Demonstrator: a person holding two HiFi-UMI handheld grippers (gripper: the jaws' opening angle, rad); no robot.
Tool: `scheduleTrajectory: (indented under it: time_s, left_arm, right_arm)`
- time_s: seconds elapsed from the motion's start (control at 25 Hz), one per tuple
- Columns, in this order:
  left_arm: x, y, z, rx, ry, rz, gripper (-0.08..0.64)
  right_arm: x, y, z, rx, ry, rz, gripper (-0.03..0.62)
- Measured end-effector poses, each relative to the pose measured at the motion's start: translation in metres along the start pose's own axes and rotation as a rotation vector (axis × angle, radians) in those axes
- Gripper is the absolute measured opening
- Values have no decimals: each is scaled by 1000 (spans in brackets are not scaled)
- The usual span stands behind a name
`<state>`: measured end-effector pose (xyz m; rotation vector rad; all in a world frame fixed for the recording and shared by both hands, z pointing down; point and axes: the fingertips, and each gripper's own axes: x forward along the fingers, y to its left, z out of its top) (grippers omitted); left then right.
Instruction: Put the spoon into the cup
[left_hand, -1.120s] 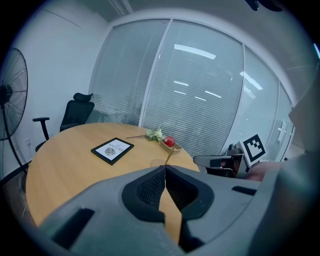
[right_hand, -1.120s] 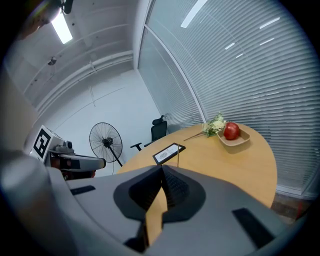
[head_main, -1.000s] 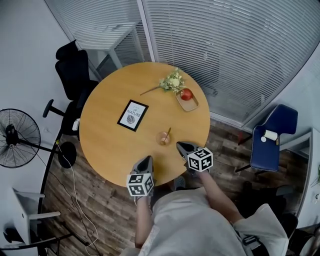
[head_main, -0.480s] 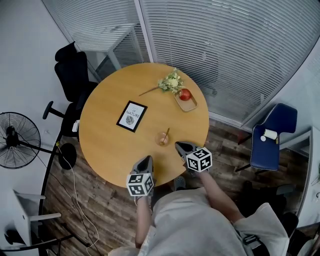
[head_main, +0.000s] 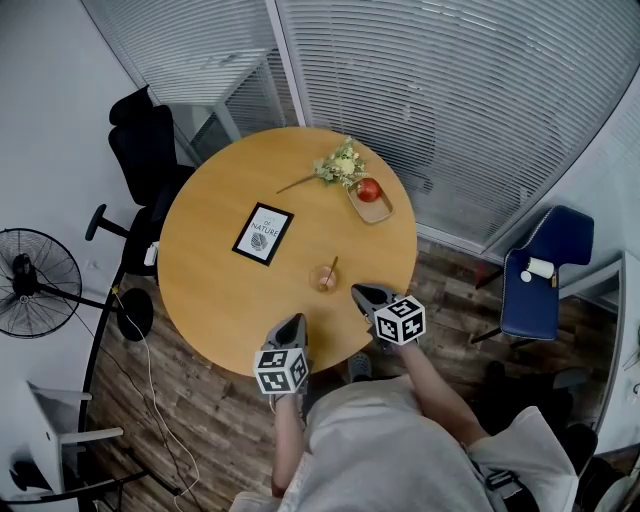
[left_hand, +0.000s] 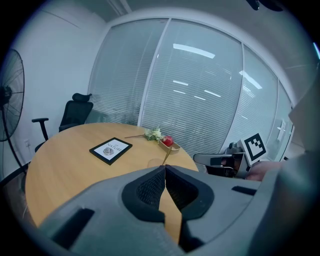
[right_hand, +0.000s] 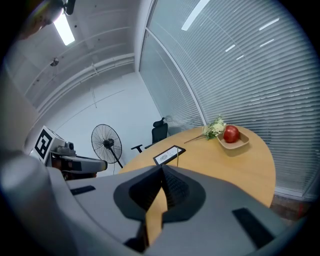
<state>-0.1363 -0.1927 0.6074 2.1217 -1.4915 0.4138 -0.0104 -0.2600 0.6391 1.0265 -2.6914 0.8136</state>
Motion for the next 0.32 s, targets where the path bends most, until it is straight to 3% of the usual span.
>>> scheduleTrajectory:
  time_s: [0.32]
  left_arm:
    - [-1, -3, 0, -7, 0, -6, 9]
  right_arm:
    - [-3, -1, 0, 6, -2, -5, -3]
